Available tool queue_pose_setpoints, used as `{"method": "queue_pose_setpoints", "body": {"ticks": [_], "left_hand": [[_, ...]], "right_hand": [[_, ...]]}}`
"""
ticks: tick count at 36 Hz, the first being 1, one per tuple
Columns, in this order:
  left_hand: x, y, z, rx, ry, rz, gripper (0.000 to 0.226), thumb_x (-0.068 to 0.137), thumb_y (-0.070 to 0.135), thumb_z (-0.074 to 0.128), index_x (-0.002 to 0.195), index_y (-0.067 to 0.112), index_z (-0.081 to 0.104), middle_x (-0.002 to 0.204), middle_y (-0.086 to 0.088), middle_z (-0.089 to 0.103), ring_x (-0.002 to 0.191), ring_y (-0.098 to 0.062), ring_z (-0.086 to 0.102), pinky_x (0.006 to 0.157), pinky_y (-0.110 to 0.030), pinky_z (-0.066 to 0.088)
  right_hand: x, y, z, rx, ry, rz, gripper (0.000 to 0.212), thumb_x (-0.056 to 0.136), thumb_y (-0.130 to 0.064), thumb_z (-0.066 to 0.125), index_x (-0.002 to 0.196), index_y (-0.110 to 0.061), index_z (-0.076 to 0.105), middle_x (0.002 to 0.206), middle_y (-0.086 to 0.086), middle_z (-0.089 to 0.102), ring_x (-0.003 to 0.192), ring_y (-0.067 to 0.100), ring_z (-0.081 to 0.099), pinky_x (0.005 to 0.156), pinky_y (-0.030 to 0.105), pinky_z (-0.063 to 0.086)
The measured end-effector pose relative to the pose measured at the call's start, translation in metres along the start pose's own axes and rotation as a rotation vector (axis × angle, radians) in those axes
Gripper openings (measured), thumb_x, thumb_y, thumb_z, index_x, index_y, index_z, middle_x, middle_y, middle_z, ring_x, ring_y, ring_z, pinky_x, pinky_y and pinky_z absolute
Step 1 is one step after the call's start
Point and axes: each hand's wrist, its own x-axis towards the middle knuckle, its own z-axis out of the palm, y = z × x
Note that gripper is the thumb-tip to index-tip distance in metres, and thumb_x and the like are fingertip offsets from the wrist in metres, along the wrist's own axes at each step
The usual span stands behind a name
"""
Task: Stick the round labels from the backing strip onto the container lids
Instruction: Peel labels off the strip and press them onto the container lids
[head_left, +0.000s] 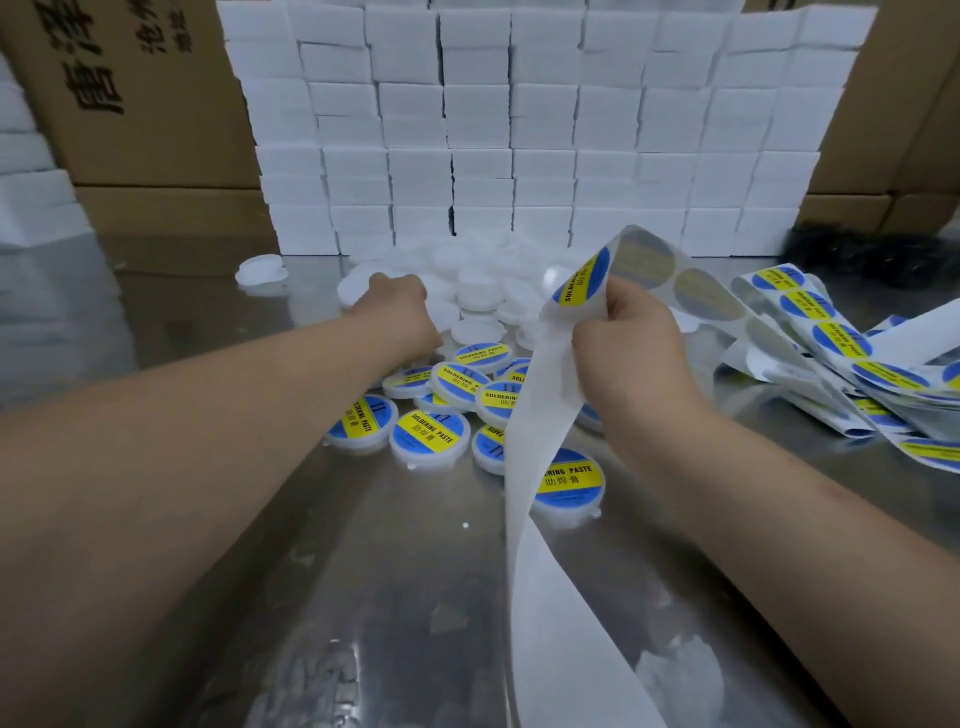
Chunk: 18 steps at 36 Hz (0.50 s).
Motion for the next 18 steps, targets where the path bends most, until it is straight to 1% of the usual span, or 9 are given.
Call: {"method": "queue_pose_setpoints", "body": {"ticks": [2, 4, 6, 7, 9, 10, 11, 14, 18], "left_hand": [[-0.001, 0.003, 0.001, -0.124, 0.074, 0.022, 0.043, 0.086, 0.014, 0.057, 0.128, 0.016, 0.047, 0.13, -0.011, 0.044, 0.104, -0.027, 0.052, 0.073, -0.025, 0.037], [-0.003, 0.009, -0.003, -0.359, 0.149, 0.003, 0.035, 0.088, 0.009, 0.05, 0.122, 0.017, 0.052, 0.121, -0.008, 0.053, 0.102, -0.026, 0.054, 0.071, -0.024, 0.038], [-0.007, 0.018, -0.009, -0.642, 0.224, -0.035, 0.025, 0.089, 0.009, 0.048, 0.108, 0.018, 0.06, 0.107, -0.003, 0.055, 0.092, -0.026, 0.054, 0.072, -0.023, 0.041], [-0.011, 0.023, -0.014, -0.775, 0.249, -0.052, 0.019, 0.088, 0.008, 0.049, 0.093, 0.021, 0.062, 0.099, -0.002, 0.053, 0.084, -0.025, 0.05, 0.072, -0.022, 0.041], [-0.018, 0.031, -0.023, -0.977, 0.269, -0.071, 0.029, 0.088, 0.008, 0.051, 0.066, 0.026, 0.049, 0.082, 0.0, 0.051, 0.072, -0.022, 0.043, 0.061, -0.018, 0.039], [-0.024, 0.036, -0.027, -1.049, 0.259, -0.079, 0.032, 0.089, 0.009, 0.052, 0.063, 0.026, 0.046, 0.074, 0.002, 0.05, 0.069, -0.021, 0.043, 0.055, -0.017, 0.038], [-0.03, 0.04, -0.03, -1.104, 0.243, -0.083, 0.032, 0.089, 0.011, 0.053, 0.062, 0.026, 0.045, 0.07, 0.004, 0.048, 0.068, -0.019, 0.043, 0.053, -0.017, 0.037], [-0.051, 0.049, -0.037, -1.249, 0.205, -0.076, 0.028, 0.091, 0.014, 0.053, 0.065, 0.024, 0.047, 0.069, 0.005, 0.05, 0.064, -0.017, 0.048, 0.064, -0.023, 0.043], [-0.078, 0.052, -0.035, -1.296, 0.206, 0.015, 0.021, 0.09, 0.011, 0.05, 0.078, 0.027, 0.057, 0.077, 0.01, 0.055, 0.068, -0.007, 0.052, 0.061, -0.022, 0.051]], "right_hand": [[0.002, 0.001, 0.001, -0.022, -0.009, 0.021, 0.049, 0.079, 0.005, 0.032, 0.118, -0.011, 0.057, 0.106, 0.008, 0.064, 0.096, 0.027, 0.058, 0.083, 0.037, 0.048], [0.002, 0.002, 0.002, -0.02, -0.015, 0.03, 0.055, 0.08, 0.005, 0.032, 0.129, -0.013, 0.051, 0.119, 0.009, 0.061, 0.106, 0.027, 0.056, 0.086, 0.036, 0.047], [0.002, 0.002, 0.002, -0.011, -0.016, 0.023, 0.057, 0.08, 0.005, 0.033, 0.131, -0.013, 0.05, 0.119, 0.009, 0.061, 0.102, 0.025, 0.057, 0.079, 0.03, 0.046], [0.002, 0.002, 0.002, -0.009, -0.019, 0.018, 0.057, 0.08, 0.005, 0.033, 0.131, -0.013, 0.05, 0.117, 0.008, 0.062, 0.097, 0.023, 0.057, 0.074, 0.026, 0.046], [0.001, 0.001, 0.002, -0.006, -0.023, -0.002, 0.055, 0.079, 0.005, 0.033, 0.128, -0.014, 0.052, 0.105, 0.005, 0.064, 0.081, 0.018, 0.057, 0.058, 0.018, 0.044], [0.001, 0.001, 0.002, -0.005, -0.023, -0.012, 0.054, 0.079, 0.005, 0.033, 0.126, -0.014, 0.053, 0.096, 0.001, 0.064, 0.074, 0.014, 0.056, 0.051, 0.017, 0.042], [0.0, 0.002, 0.002, -0.004, -0.021, -0.02, 0.053, 0.079, 0.005, 0.034, 0.123, -0.016, 0.055, 0.089, -0.004, 0.063, 0.069, 0.009, 0.055, 0.048, 0.016, 0.041], [-0.002, 0.002, 0.002, -0.029, -0.019, -0.05, 0.047, 0.079, 0.004, 0.035, 0.113, -0.017, 0.06, 0.078, -0.013, 0.059, 0.065, -0.001, 0.051, 0.046, 0.008, 0.039], [-0.003, 0.002, 0.003, -0.056, -0.028, -0.089, 0.038, 0.08, 0.0, 0.039, 0.1, -0.021, 0.062, 0.082, -0.013, 0.06, 0.073, 0.003, 0.053, 0.058, 0.018, 0.039]]}}
